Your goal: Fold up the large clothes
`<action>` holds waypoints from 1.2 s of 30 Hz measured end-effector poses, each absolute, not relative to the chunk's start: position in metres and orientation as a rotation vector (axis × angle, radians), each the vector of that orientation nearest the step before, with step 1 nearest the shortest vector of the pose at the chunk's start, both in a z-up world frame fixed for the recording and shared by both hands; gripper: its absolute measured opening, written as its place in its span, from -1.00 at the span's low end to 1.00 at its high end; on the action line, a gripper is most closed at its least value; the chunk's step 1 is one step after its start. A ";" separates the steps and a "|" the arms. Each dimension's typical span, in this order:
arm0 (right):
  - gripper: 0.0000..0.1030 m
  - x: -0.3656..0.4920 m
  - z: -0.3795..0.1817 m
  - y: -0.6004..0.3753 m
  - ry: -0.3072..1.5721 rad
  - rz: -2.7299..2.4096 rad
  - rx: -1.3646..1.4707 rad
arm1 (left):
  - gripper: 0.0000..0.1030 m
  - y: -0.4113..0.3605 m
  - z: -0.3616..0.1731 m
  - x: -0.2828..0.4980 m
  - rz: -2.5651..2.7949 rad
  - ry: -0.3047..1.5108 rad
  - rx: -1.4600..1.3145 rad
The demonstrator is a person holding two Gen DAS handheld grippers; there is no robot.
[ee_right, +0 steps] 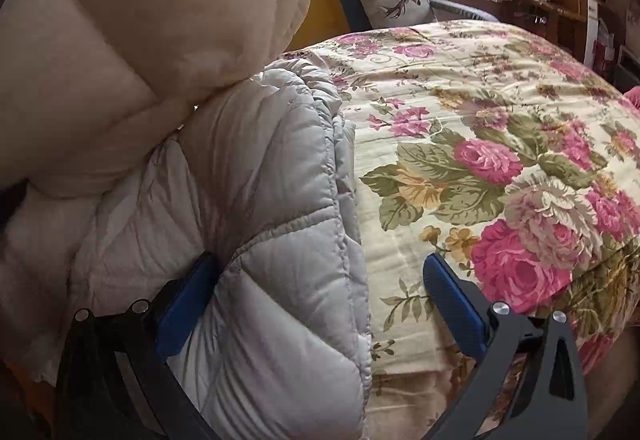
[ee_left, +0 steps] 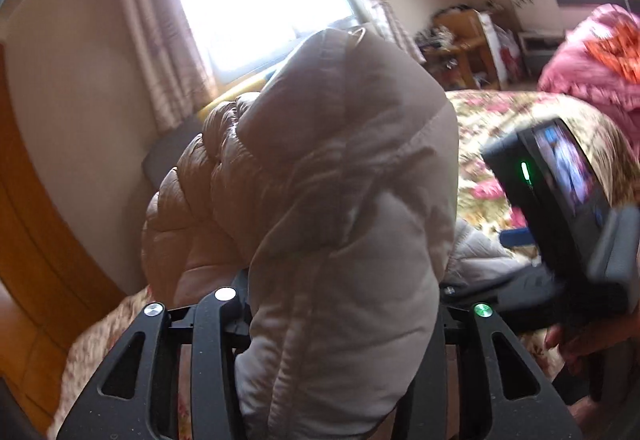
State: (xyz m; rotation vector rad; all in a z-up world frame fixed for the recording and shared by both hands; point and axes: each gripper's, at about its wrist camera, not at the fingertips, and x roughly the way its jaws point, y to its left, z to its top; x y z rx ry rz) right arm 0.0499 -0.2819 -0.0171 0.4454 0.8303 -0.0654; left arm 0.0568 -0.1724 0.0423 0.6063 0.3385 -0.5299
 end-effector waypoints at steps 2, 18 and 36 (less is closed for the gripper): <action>0.97 0.042 -0.013 -0.300 0.819 -0.016 0.480 | 0.04 -0.181 0.027 0.054 -0.549 0.322 0.661; 0.97 0.027 0.120 -0.327 0.559 -0.011 0.416 | 0.69 -0.223 -0.013 0.053 -0.671 0.317 0.779; 0.96 0.064 0.052 -0.298 0.711 -0.180 0.304 | 0.83 -0.062 0.087 0.080 -0.998 0.504 0.161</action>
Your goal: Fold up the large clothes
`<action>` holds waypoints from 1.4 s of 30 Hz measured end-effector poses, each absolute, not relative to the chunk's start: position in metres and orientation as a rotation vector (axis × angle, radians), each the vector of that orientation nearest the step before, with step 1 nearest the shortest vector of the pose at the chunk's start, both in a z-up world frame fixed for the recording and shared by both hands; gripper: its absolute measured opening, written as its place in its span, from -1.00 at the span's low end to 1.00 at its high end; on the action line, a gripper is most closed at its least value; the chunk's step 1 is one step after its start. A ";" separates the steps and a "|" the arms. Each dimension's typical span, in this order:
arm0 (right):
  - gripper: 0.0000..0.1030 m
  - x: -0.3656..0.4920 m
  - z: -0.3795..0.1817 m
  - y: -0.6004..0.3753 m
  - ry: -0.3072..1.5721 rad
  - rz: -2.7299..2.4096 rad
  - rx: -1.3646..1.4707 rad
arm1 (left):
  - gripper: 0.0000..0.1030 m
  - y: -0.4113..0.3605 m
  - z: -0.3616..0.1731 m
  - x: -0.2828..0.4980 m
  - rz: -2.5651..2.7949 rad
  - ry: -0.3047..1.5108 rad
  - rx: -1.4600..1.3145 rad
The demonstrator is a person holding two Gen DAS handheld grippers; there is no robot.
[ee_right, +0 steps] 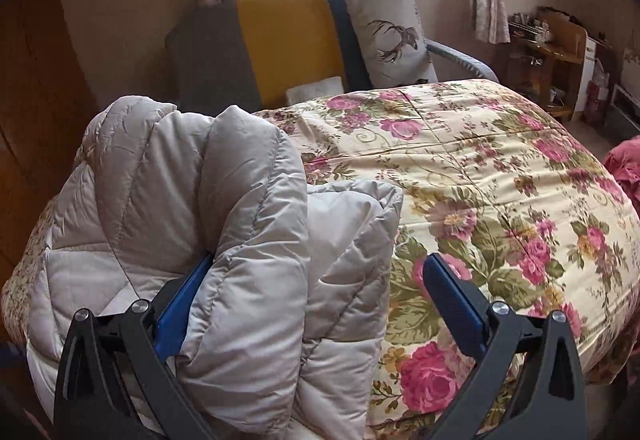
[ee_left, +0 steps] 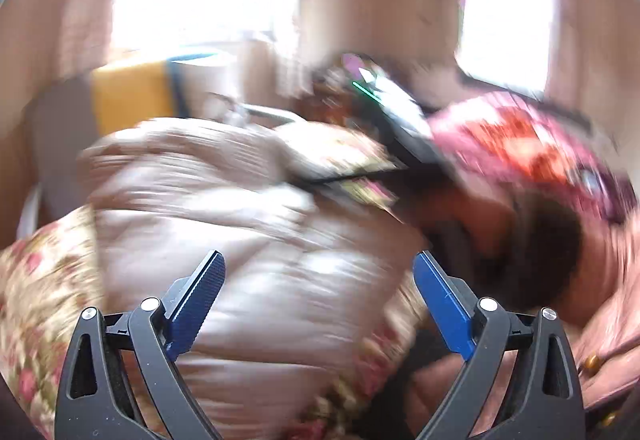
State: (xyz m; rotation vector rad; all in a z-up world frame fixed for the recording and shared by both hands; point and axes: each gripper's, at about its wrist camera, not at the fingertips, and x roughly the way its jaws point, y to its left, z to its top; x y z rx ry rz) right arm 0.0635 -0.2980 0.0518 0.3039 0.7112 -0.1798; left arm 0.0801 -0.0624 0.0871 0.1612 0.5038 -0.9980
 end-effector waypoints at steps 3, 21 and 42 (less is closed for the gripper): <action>0.96 0.049 0.046 -0.297 0.654 -0.195 0.301 | 0.83 -0.028 0.099 0.132 -0.712 0.483 0.070; 0.97 0.081 0.061 -0.327 0.876 0.074 0.641 | 0.82 -0.066 0.048 0.169 -0.518 0.511 0.088; 0.42 0.083 0.002 -0.343 0.598 0.159 0.803 | 0.83 -0.131 0.052 0.162 -0.524 0.411 0.401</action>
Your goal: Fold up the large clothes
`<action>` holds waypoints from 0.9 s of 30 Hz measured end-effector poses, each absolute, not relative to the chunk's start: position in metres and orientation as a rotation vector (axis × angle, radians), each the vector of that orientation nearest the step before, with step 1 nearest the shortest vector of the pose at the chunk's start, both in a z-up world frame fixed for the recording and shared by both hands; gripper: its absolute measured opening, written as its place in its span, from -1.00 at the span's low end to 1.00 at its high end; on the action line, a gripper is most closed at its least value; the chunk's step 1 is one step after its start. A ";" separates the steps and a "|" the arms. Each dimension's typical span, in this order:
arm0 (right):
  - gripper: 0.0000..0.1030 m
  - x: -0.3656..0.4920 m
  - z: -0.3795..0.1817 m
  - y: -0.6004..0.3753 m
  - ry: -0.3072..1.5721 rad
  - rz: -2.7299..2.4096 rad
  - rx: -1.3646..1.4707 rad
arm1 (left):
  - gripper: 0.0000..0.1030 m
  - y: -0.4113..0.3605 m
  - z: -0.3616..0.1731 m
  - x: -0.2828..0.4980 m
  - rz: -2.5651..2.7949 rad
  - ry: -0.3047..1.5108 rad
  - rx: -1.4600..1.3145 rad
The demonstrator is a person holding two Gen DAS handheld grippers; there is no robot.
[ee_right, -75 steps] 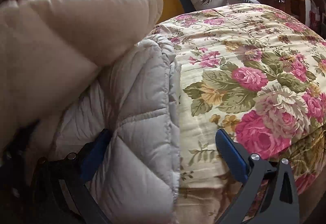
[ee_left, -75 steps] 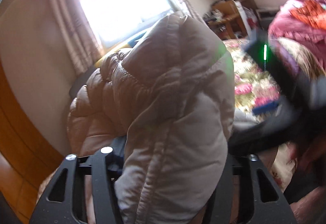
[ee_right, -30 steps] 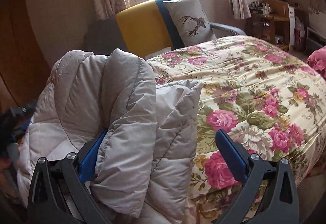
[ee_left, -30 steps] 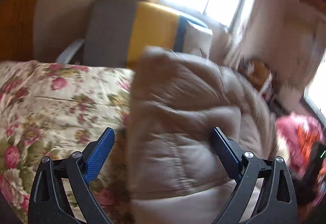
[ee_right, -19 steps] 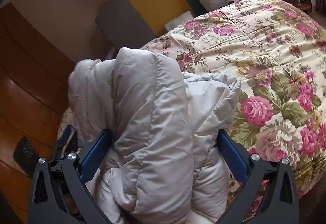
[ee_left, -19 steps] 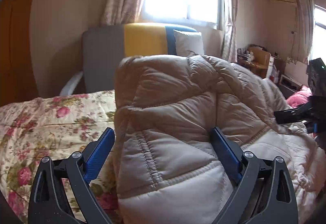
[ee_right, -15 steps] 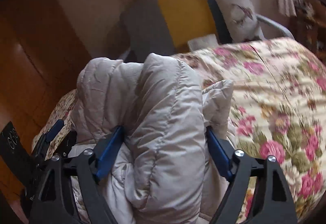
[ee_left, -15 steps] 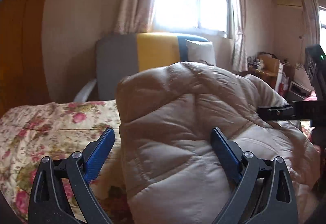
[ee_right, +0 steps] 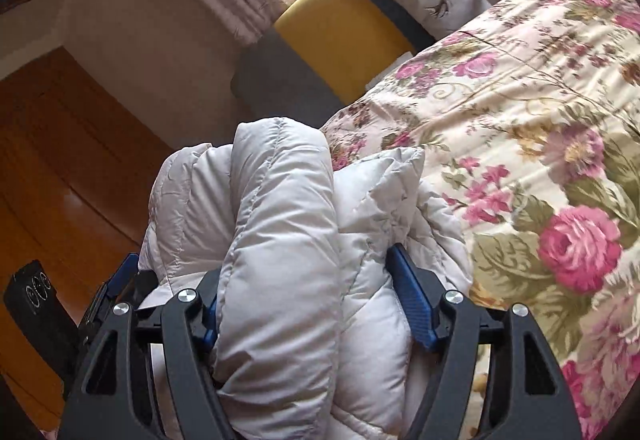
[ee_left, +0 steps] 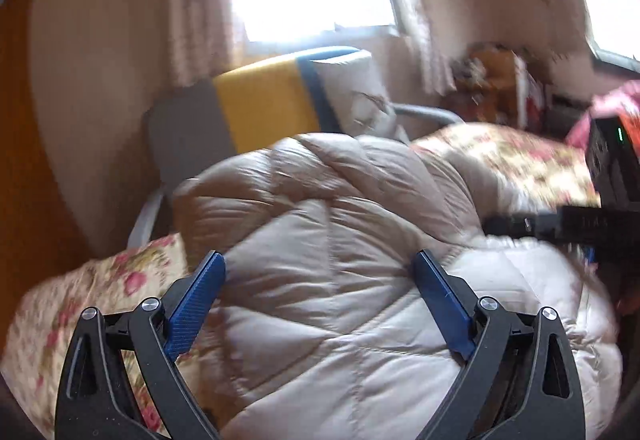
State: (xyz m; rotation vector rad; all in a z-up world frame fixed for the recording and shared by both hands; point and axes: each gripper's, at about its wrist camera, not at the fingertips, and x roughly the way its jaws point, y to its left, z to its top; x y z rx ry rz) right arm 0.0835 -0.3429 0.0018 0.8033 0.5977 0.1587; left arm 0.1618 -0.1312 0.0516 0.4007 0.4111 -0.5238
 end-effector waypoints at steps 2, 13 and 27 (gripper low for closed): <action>0.64 0.069 0.006 -0.357 0.591 0.085 0.788 | 0.83 -0.150 0.044 0.152 -0.535 0.391 0.486; 0.68 0.078 0.145 -0.295 0.553 -0.073 0.298 | 0.84 -0.167 0.025 0.146 -0.489 0.330 0.556; 0.04 0.134 0.032 -0.320 0.644 -0.214 0.469 | 0.92 -0.158 0.029 0.132 -0.546 0.338 0.513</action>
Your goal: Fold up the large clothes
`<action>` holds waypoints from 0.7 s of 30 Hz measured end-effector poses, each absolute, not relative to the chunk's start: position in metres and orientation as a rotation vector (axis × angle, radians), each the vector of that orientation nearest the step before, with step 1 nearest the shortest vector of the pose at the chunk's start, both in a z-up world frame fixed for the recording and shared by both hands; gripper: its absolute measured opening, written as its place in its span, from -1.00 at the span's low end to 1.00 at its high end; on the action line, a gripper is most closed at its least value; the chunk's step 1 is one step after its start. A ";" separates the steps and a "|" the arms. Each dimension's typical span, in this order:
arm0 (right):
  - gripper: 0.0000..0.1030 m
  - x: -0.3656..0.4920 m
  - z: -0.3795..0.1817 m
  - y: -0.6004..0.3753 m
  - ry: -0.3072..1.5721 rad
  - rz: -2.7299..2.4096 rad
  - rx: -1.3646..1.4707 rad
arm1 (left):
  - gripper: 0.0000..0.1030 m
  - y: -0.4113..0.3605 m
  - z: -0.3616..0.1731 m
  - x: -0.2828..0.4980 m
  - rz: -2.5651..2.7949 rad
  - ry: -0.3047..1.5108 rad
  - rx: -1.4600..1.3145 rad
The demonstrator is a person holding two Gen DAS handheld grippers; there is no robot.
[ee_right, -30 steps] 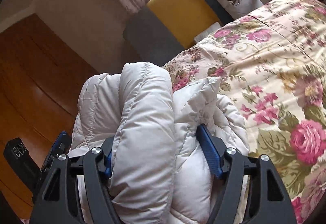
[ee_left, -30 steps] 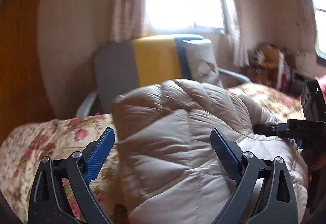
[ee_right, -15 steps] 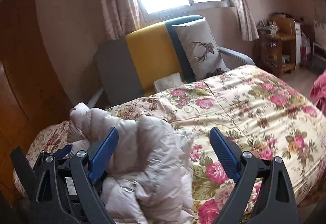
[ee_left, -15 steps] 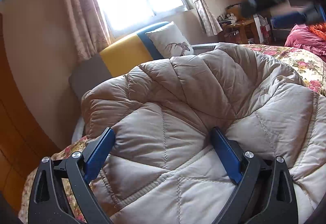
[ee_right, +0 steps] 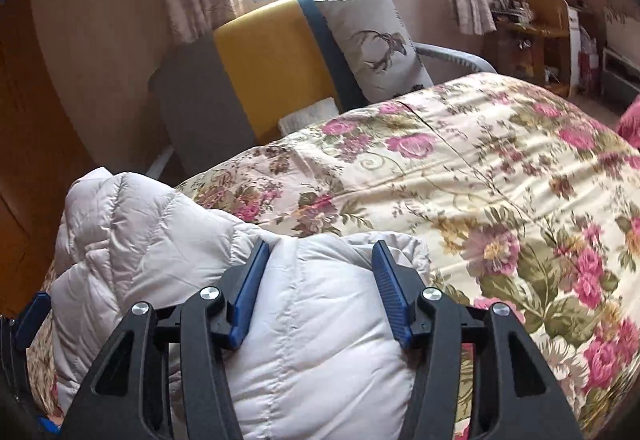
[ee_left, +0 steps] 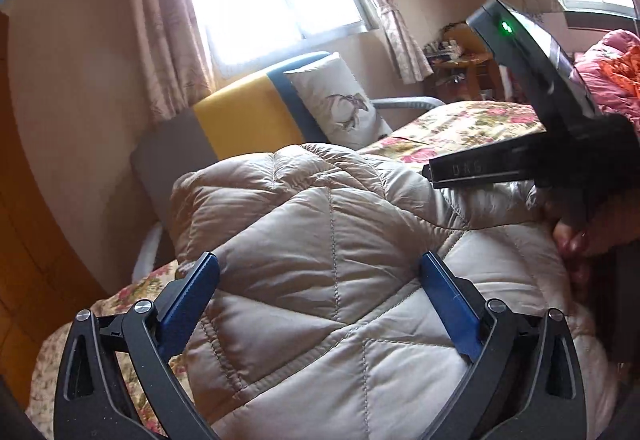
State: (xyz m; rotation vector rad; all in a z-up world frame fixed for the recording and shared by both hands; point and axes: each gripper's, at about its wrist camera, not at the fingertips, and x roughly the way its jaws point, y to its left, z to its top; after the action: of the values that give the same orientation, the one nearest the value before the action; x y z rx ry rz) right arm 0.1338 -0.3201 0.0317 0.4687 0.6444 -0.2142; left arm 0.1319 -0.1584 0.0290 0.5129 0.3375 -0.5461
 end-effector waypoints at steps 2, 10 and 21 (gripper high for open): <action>0.04 0.132 0.032 -0.321 0.641 -0.236 0.464 | 0.92 -0.158 0.040 0.140 -0.561 0.413 0.490; 0.13 0.126 0.028 -0.328 0.636 -0.282 0.492 | 0.92 -0.165 0.093 0.220 -0.424 0.548 0.357; 0.43 0.136 0.006 -0.353 0.726 -0.329 0.640 | 0.94 -0.199 0.019 0.290 -0.407 0.747 0.484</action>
State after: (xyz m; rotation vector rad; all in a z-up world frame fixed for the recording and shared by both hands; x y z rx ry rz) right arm 0.1360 -0.3534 0.0064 0.6398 0.7264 -0.3289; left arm 0.2900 -0.1985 0.0187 0.4838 0.7466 -0.4072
